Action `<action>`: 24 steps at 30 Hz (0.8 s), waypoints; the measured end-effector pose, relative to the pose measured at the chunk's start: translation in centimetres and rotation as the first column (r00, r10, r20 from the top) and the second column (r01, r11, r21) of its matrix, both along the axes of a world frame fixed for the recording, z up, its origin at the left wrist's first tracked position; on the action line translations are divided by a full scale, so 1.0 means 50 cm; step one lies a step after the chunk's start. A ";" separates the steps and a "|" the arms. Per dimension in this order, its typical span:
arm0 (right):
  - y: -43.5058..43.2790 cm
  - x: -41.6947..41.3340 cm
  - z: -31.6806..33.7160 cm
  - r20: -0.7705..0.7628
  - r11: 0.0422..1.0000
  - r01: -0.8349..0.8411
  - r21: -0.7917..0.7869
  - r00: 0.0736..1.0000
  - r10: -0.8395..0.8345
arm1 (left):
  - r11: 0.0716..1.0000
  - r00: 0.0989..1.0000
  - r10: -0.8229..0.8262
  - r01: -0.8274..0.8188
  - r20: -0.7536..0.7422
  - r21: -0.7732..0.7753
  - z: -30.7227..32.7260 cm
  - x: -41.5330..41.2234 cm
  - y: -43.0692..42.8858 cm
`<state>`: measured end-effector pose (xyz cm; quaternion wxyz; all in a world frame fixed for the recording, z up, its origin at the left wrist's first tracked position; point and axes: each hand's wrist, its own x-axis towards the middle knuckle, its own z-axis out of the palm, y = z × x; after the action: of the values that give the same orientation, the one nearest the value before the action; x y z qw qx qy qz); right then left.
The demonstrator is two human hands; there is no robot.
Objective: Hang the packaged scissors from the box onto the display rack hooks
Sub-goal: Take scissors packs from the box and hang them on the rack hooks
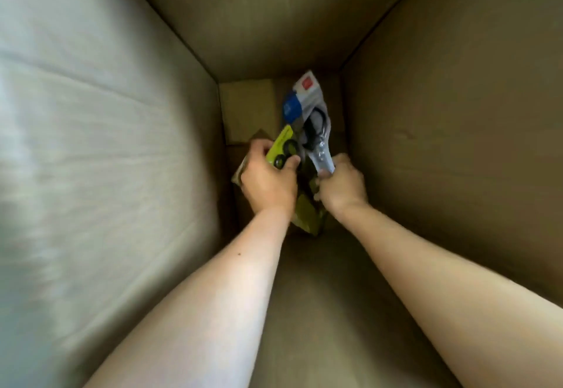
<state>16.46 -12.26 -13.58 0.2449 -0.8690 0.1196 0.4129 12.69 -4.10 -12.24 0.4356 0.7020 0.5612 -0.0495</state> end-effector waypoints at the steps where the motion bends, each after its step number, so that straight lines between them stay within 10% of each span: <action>1: 0.001 0.005 0.038 0.005 1.000 0.028 0.012 1.000 -0.028 | 0.999 0.999 -0.035 0.035 0.037 0.014 0.039 0.005 -0.001; 5: 0.008 0.015 0.200 0.058 0.959 0.209 0.190 0.973 -0.223 | 1.000 0.981 0.013 -0.016 0.193 0.014 0.199 0.030 0.026; 11: 0.051 0.001 0.474 -0.035 0.621 0.448 0.643 0.827 -0.561 | 0.983 0.872 0.181 -0.148 0.455 -0.108 0.443 0.056 0.084; 24: 0.019 -0.017 1.059 0.165 0.538 -0.014 0.843 0.958 -0.234 | 0.960 0.434 0.279 -0.141 0.857 -0.241 1.056 -0.046 0.072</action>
<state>15.59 -11.30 39.39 0.6682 -0.6832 -0.0695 0.2863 10.40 -0.48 40.55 0.7106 0.5196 0.3326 0.3382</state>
